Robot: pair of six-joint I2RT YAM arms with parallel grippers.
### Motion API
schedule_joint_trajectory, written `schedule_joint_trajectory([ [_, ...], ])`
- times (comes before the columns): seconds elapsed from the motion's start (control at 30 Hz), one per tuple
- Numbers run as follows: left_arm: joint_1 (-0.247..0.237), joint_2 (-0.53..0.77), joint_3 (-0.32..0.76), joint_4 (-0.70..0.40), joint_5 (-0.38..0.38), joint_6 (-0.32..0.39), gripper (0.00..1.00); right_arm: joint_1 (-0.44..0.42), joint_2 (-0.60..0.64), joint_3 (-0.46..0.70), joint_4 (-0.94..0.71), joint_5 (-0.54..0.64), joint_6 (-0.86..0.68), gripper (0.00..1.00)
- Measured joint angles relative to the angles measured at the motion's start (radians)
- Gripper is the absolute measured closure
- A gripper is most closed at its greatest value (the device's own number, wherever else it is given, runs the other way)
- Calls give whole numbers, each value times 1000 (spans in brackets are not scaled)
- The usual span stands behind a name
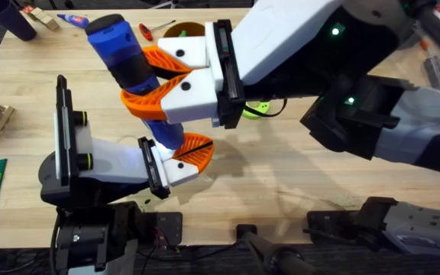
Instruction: Pick up the gripper from the table and insert it into the empty holder that is missing its gripper. Then pick up a screw, insert it into the mounting hole, and use the screwdriver to tighten it. Finally, clean up the table by picking up the vegetable and placing it into the bucket.
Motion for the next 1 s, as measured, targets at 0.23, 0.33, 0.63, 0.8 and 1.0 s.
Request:
schedule_joint_trajectory([
  [0.23, 0, 0, 0, -10, -1, 0, 989, 0, 12, -10, 18, 0, 2, 957],
  [0.33, 0, 0, 0, -10, -1, 0, 989, 0, 12, -10, 43, -1, 4, 957],
  [0.63, 0, 0, 0, -11, 0, 0, 989, -61, 12, -11, 219, -156, -7, 957],
  [0.8, 0, 0, 0, -11, 0, 0, 989, -76, 11, -11, 241, -201, -3, 957],
  [1.0, 0, 0, 0, -11, 0, 0, 989, -76, 10, -11, 243, -228, 43, 957],
])
